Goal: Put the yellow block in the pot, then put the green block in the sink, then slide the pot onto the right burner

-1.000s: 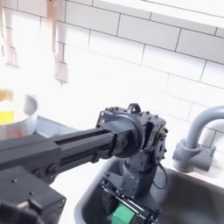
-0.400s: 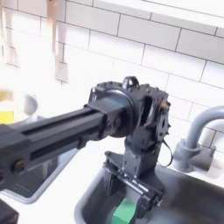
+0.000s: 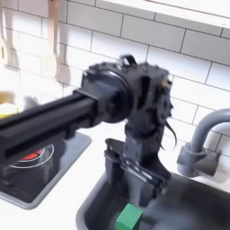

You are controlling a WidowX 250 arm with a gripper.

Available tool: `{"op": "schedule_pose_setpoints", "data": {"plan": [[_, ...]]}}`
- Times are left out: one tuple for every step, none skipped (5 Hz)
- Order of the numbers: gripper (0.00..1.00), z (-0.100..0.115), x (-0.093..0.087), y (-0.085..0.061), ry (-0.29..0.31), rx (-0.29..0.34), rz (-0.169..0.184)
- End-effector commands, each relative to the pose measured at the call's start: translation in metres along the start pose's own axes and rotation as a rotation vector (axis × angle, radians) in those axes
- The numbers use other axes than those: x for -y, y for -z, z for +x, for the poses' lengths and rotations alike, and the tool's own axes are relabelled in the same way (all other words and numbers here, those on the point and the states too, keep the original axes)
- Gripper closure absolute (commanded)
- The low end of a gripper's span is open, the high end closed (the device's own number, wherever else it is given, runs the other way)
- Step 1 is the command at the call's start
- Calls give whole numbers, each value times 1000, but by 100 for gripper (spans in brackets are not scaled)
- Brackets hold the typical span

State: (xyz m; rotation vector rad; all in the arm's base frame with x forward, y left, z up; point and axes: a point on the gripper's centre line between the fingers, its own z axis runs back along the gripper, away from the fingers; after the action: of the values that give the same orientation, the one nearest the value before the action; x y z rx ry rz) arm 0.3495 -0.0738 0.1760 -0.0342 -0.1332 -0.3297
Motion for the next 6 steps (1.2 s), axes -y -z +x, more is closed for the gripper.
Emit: {"op": "schedule_pose_setpoints", "data": {"plan": [[0, 3, -30, -29, -70, 53, -7], [0, 5, -48, -38, -102, 64, -4], [0, 6, -68, -51, -140, 88, 3], [0, 8, -93, -57, -190, 86, 3], [0, 5, -114, -58, -231, 67, -5], [0, -3, -128, -62, -251, 55, -6]]}}
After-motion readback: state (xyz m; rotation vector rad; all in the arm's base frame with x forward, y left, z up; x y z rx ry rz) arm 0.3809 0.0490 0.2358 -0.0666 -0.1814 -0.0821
